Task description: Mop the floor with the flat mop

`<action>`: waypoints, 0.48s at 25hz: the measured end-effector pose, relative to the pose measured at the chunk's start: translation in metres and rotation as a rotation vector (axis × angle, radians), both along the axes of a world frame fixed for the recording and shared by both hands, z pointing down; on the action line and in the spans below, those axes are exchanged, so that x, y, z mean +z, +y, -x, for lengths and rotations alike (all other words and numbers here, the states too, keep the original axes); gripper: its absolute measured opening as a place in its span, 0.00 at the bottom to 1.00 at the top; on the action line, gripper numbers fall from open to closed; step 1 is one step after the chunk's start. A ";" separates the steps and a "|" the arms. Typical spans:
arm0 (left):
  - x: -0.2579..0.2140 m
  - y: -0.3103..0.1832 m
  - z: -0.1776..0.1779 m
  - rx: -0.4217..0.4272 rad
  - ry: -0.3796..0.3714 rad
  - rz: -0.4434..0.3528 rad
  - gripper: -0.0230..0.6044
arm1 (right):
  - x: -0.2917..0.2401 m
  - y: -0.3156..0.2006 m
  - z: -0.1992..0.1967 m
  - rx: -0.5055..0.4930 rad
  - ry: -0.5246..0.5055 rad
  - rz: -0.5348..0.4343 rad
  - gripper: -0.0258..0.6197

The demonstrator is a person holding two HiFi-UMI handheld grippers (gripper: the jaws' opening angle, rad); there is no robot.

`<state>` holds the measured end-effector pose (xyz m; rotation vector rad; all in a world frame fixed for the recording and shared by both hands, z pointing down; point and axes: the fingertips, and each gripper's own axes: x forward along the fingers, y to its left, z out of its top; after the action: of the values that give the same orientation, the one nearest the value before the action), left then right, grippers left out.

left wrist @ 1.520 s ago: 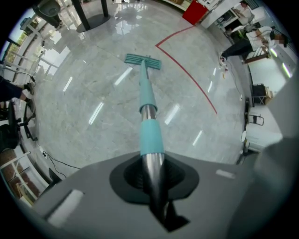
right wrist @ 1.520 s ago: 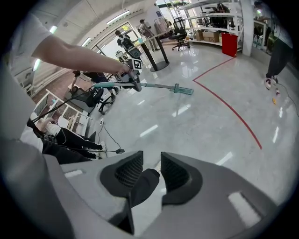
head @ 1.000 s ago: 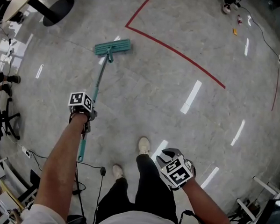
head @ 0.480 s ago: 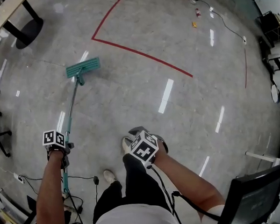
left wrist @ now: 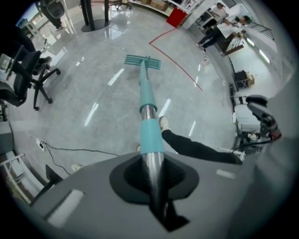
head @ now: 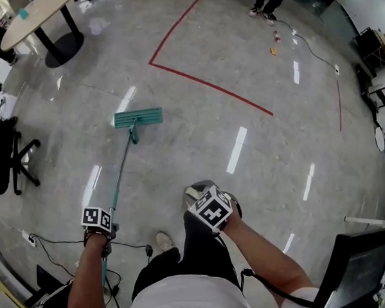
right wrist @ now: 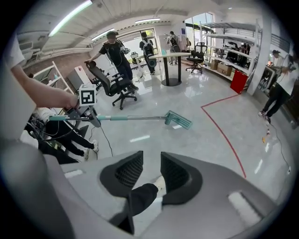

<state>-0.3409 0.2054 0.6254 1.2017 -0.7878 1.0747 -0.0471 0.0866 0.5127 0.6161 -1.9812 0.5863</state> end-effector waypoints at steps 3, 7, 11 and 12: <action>-0.003 0.043 0.010 0.008 0.001 0.002 0.11 | -0.016 0.028 0.017 0.017 -0.001 -0.042 0.23; -0.005 0.094 0.017 0.029 0.024 -0.003 0.11 | -0.032 0.076 0.033 0.011 0.007 -0.052 0.23; -0.011 0.138 0.022 0.022 0.034 0.000 0.11 | -0.042 0.110 0.046 -0.037 0.016 -0.044 0.23; -0.012 0.149 0.021 0.018 0.035 0.001 0.11 | -0.045 0.115 0.046 -0.045 0.017 -0.049 0.23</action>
<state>-0.3619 0.3544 0.6130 1.2263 -0.7504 1.0659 -0.0931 0.2011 0.4681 0.6034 -1.9931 0.5050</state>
